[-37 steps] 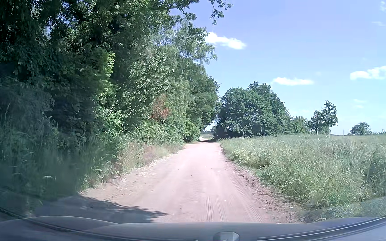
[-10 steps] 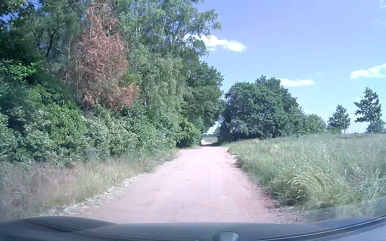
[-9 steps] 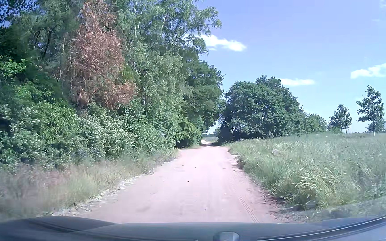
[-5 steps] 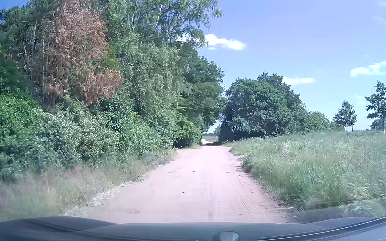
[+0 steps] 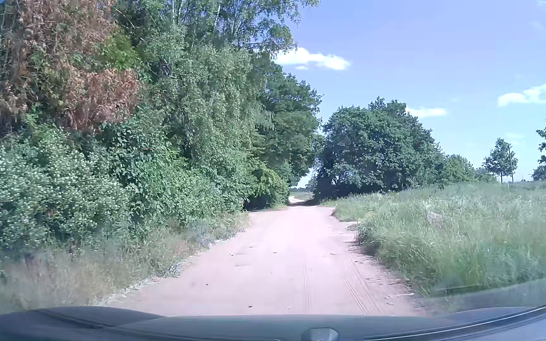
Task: Follow the waypoints while adhering to traffic rules and regulations
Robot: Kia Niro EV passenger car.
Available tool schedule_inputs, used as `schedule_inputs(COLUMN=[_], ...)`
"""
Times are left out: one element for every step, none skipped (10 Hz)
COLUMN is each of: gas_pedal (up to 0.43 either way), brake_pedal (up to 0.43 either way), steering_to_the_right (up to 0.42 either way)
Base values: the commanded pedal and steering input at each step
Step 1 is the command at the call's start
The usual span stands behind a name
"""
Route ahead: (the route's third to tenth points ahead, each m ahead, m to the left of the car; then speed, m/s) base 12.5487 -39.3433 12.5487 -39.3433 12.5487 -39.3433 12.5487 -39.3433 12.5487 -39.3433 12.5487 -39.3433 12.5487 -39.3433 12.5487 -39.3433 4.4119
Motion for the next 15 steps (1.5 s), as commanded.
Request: schedule_inputs(gas_pedal=[0.0,0.0,0.0,0.0,0.0,0.0,0.0,0.0,0.0,0.0,0.0,0.0,0.0,0.0,0.0], brake_pedal=[0.03,0.03,0.03,0.03,0.03,0.03,0.03,0.03,0.03,0.03,0.03,0.03,0.03,0.03,0.03], steering_to_the_right=[-0.027,-0.03,-0.029,-0.026,-0.022,-0.018,-0.015,-0.014,-0.01,-0.005,0.012,0.033,0.048,0.059,0.073])
